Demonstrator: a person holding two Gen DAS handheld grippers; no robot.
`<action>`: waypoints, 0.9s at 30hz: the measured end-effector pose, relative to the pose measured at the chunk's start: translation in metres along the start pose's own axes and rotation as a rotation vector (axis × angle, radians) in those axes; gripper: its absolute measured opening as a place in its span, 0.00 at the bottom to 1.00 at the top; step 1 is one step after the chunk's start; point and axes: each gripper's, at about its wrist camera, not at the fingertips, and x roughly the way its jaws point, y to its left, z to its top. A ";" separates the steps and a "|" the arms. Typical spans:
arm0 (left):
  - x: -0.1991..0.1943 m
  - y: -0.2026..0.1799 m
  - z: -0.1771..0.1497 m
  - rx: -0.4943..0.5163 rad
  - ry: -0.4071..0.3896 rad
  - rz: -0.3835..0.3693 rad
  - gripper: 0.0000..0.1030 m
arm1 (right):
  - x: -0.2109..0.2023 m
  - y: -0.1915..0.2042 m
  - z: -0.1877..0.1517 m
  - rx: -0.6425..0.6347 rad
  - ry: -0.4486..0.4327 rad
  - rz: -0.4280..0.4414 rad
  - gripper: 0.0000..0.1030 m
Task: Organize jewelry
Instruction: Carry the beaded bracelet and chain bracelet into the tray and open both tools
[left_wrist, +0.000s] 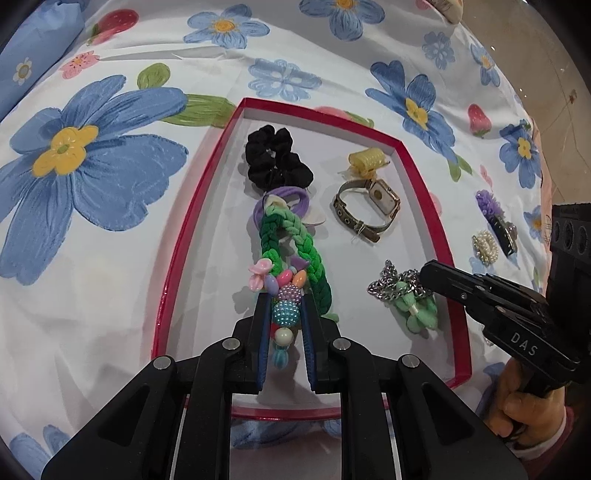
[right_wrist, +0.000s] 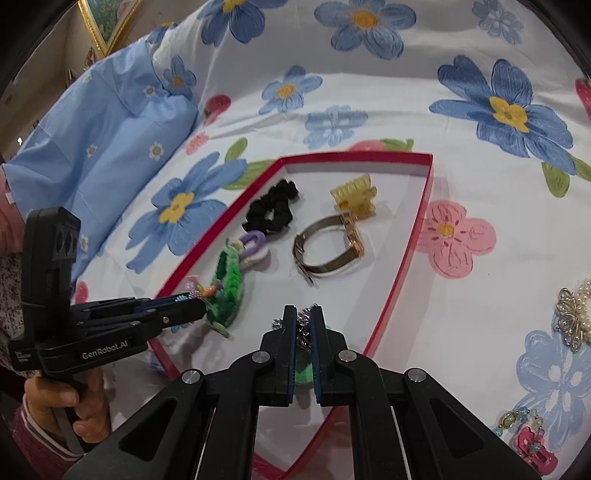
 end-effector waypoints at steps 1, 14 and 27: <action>0.001 -0.001 0.000 0.004 0.002 0.005 0.14 | 0.002 0.000 -0.001 -0.002 0.007 -0.002 0.06; -0.003 -0.001 -0.002 -0.008 -0.003 0.016 0.26 | 0.009 0.002 -0.001 -0.024 0.035 -0.017 0.09; -0.015 -0.002 -0.006 -0.016 -0.015 0.032 0.42 | -0.005 0.005 -0.002 -0.016 0.009 -0.006 0.34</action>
